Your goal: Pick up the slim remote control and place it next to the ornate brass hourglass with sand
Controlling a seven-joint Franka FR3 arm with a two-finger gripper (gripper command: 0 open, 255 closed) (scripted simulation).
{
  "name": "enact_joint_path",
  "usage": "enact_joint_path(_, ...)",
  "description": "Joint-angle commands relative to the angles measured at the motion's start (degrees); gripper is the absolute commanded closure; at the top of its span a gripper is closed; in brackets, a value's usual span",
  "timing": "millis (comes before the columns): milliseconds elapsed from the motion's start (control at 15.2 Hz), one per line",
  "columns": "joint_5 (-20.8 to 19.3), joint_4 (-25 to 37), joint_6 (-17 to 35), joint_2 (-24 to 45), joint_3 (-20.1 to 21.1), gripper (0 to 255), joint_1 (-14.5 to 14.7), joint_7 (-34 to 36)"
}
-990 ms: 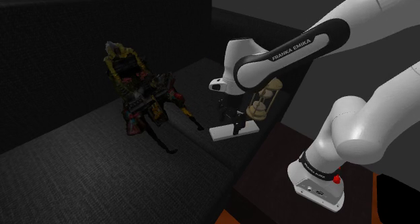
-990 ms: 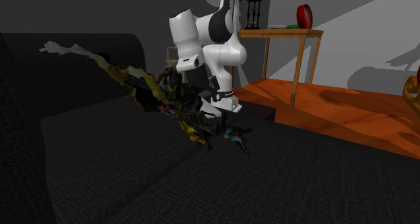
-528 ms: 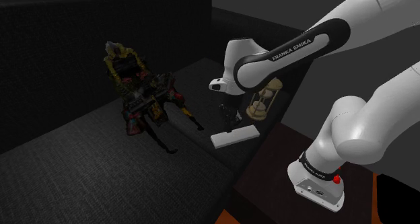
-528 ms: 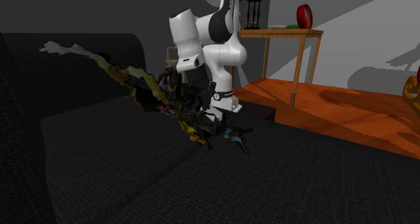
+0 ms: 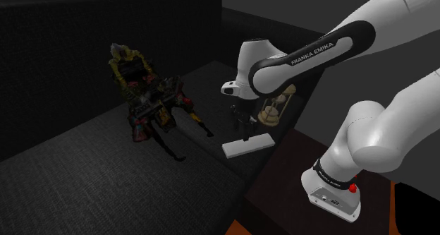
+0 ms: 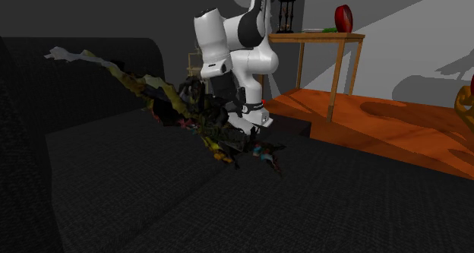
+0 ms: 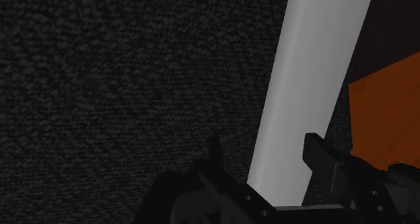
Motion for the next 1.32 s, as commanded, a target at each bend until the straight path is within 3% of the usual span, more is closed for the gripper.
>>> enact_joint_path(0, -2.91, -5.11, 1.69, -6.96, 2.47, 0, 0.01, 3.77)
enact_joint_path(198, -6.77, -13.58, 2.08, -20.81, 7.86, 0, 0.38, 10.05)
enact_joint_path(726, -6.01, -16.34, 11.14, -14.50, 9.00, 0, 0.19, 9.97)
enact_joint_path(1188, -6.01, -16.34, 11.12, -14.51, 9.00, 0, 0.19, 9.98)
enact_joint_path(1254, -6.01, -16.34, 11.12, -14.51, 9.00, 255, 0.19, 9.98)
